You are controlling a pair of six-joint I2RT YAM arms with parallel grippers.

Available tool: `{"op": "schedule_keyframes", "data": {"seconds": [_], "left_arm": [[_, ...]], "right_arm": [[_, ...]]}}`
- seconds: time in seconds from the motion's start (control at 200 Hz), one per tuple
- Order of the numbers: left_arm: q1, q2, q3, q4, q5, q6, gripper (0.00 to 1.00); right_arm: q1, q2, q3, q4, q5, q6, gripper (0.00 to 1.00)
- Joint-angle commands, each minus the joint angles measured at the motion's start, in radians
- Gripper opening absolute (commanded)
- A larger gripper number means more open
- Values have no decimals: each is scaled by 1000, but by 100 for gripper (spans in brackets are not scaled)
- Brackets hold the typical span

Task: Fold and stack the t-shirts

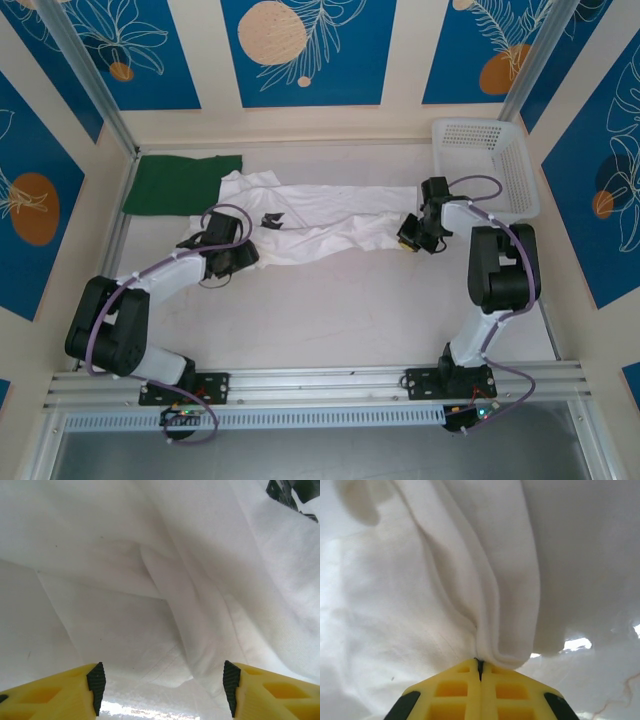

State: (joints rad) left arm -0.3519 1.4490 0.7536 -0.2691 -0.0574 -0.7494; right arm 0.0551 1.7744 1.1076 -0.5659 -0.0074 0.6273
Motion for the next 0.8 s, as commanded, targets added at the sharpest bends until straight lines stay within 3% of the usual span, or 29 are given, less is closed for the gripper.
{"op": "schedule_keyframes", "data": {"seconds": [0.0, 0.26, 0.575, 0.645, 0.79], "left_arm": [[-6, -4, -15, 14, 47, -25, 62], [-7, 28, -24, 17, 28, -92, 51], [-4, 13, -37, -10, -73, -90, 48], [6, 31, -37, 10, -51, -87, 46], [9, 55, -21, 19, -51, -86, 35]], "right_arm": [[8, -77, -32, -12, -58, 6, 0], [6, -111, -72, -8, -71, -5, 0], [3, -118, -72, 5, -82, -2, 0], [3, -119, -71, 8, -85, -3, 0], [1, -128, -75, 9, -93, -2, 0]]}}
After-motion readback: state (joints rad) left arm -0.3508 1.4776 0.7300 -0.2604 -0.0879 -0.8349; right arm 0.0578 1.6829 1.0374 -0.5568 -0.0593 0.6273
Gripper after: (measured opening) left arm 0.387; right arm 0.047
